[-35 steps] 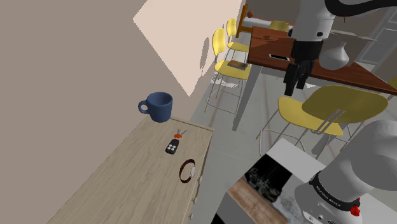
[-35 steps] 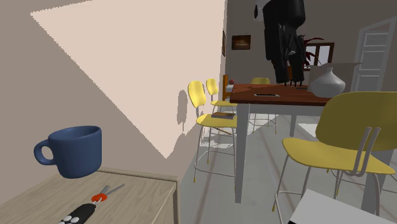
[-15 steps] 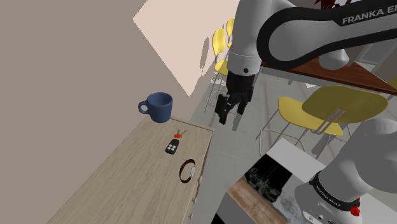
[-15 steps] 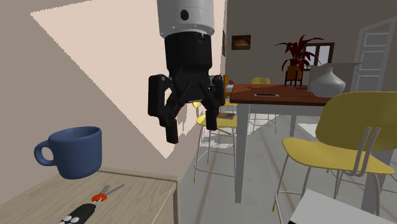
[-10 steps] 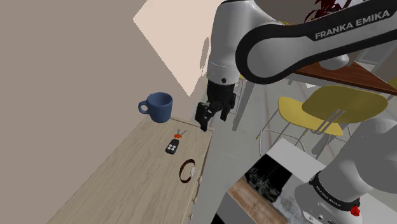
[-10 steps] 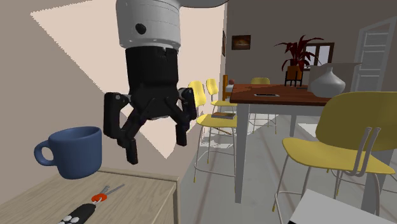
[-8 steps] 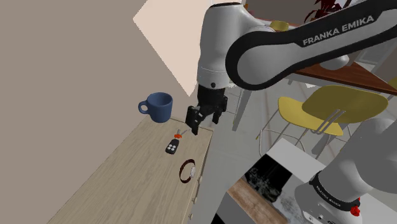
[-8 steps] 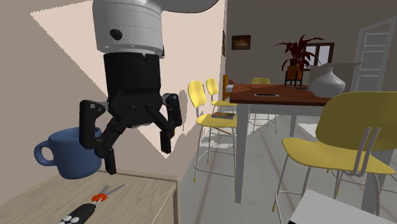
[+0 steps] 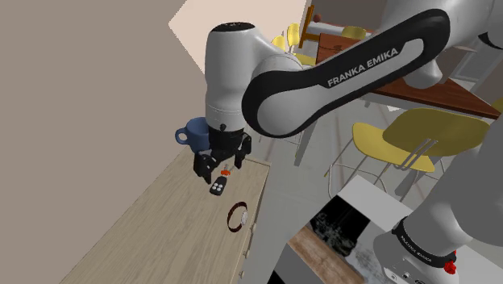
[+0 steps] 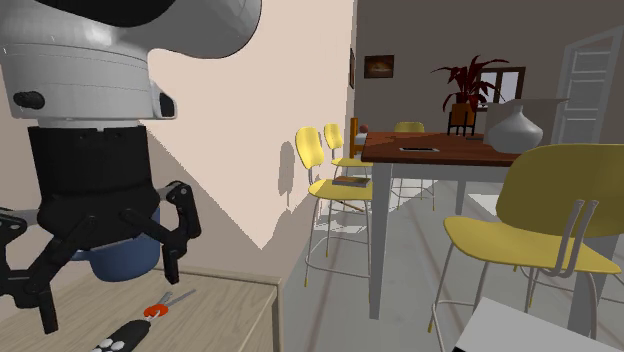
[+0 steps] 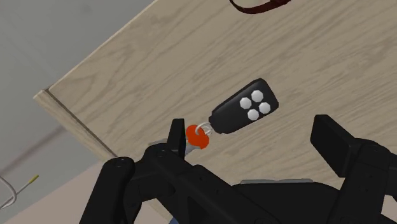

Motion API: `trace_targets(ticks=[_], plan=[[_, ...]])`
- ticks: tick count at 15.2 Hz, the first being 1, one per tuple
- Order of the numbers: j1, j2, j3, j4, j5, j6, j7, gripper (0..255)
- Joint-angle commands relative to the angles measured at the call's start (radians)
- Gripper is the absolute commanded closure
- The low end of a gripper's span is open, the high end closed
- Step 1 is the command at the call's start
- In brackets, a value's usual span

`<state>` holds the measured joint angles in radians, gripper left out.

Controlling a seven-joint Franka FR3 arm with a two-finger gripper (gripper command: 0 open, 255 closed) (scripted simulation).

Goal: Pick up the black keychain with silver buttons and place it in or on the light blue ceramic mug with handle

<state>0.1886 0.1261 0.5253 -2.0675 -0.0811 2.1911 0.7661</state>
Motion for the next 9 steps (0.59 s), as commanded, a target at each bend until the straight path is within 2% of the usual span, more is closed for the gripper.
trace_targets(ticks=[1,7,9], plan=[[0.010,0.026,0.001,0.008,-0.022,0.018,0.024,0],[0.019,0.080,-0.009,-0.023,-0.062,0.095,0.051,0],[0.019,0.080,-0.009,-0.023,-0.062,0.095,0.051,0]])
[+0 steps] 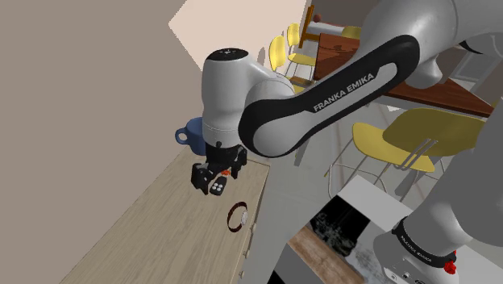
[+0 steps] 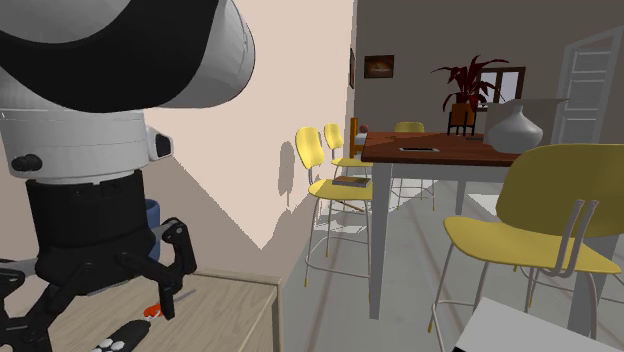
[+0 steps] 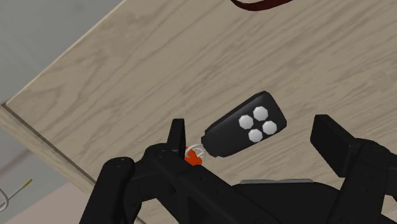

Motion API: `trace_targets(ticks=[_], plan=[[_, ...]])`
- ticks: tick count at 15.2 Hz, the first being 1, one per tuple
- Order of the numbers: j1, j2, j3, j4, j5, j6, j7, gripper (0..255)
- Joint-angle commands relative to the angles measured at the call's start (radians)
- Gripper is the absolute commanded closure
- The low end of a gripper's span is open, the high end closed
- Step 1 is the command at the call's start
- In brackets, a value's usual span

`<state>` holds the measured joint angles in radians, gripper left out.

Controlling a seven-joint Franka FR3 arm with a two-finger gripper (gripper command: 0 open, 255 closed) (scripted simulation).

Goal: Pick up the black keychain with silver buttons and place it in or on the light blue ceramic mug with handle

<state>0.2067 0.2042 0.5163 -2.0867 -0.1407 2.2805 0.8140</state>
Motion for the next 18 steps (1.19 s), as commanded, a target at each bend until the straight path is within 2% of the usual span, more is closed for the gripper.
trace_targets(ticks=[1,6,7,16,18], plan=[[0.001,0.002,0.000,-0.004,-0.002,0.006,0.003,0],[0.001,0.002,0.000,-0.004,-0.002,0.006,0.003,0],[0.001,0.002,0.000,-0.004,-0.002,0.006,0.003,255],[0.001,0.002,0.000,-0.004,-0.002,0.006,0.003,255],[-0.002,-0.015,0.004,0.005,0.010,-0.017,-0.006,255]])
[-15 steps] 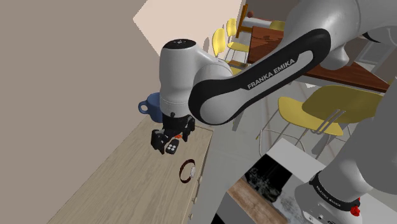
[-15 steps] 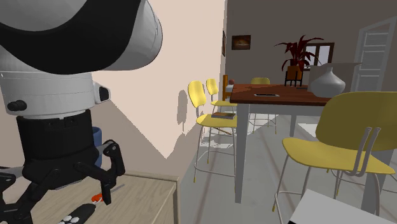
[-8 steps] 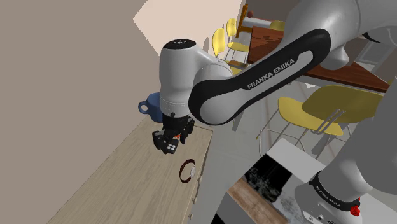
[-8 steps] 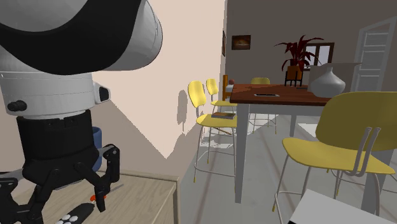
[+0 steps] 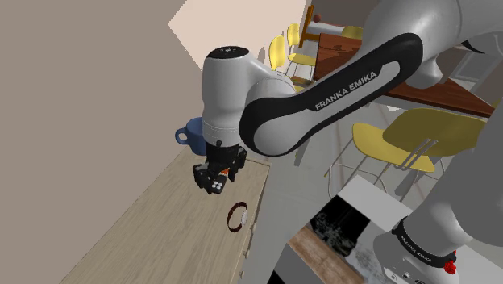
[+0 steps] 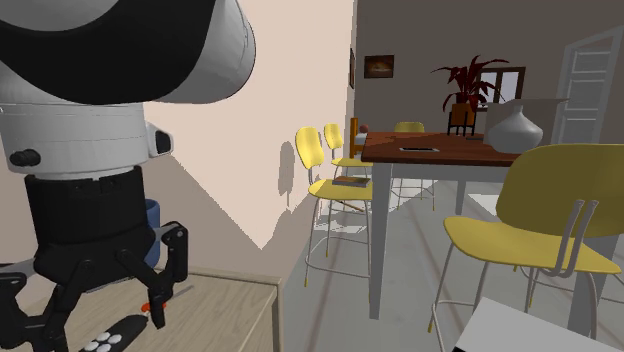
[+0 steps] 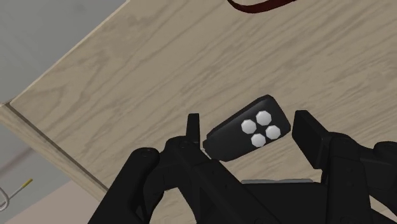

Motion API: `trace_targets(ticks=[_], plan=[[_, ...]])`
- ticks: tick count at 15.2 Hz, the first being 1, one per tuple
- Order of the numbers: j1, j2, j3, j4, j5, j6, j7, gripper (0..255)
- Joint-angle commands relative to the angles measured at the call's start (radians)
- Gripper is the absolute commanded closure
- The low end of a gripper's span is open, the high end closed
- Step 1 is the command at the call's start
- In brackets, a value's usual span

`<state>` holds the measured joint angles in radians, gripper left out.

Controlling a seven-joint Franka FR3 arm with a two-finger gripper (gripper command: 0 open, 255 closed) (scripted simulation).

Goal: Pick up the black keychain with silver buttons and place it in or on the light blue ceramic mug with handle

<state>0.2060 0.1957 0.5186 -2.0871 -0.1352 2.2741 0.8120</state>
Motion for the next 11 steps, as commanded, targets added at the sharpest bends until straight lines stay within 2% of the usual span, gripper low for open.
trace_targets(ticks=[1,11], plan=[[-0.003,-0.014,0.003,0.011,0.011,-0.023,-0.008,255],[-0.013,-0.085,0.013,0.073,0.061,-0.144,-0.043,255]])
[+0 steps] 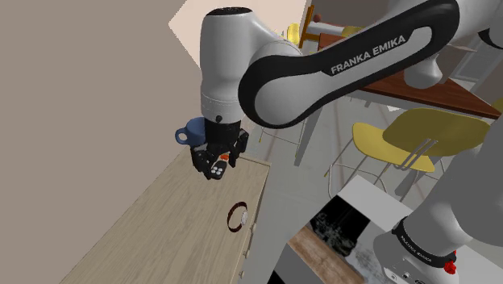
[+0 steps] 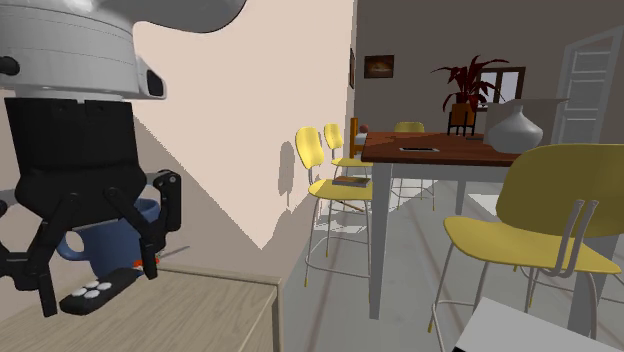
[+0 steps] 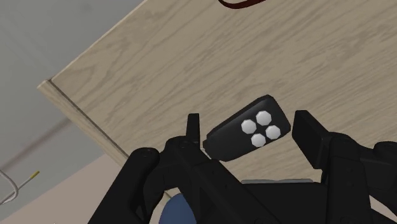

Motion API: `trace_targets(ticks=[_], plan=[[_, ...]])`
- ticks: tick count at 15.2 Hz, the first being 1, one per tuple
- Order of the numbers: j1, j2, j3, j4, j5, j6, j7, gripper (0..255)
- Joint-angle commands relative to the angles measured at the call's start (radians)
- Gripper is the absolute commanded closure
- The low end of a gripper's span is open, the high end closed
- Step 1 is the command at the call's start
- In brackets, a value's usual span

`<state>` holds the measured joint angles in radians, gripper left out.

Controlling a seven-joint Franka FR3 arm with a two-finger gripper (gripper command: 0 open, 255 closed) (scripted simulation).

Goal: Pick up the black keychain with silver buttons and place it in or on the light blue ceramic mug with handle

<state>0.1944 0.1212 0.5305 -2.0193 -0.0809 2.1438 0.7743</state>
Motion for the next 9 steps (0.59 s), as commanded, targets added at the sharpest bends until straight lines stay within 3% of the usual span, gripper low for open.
trace_targets(ticks=[1,9], plan=[[-0.002,-0.016,0.001,0.013,0.011,-0.027,-0.008,255],[-0.007,-0.055,0.003,0.080,0.036,-0.127,-0.026,255]])
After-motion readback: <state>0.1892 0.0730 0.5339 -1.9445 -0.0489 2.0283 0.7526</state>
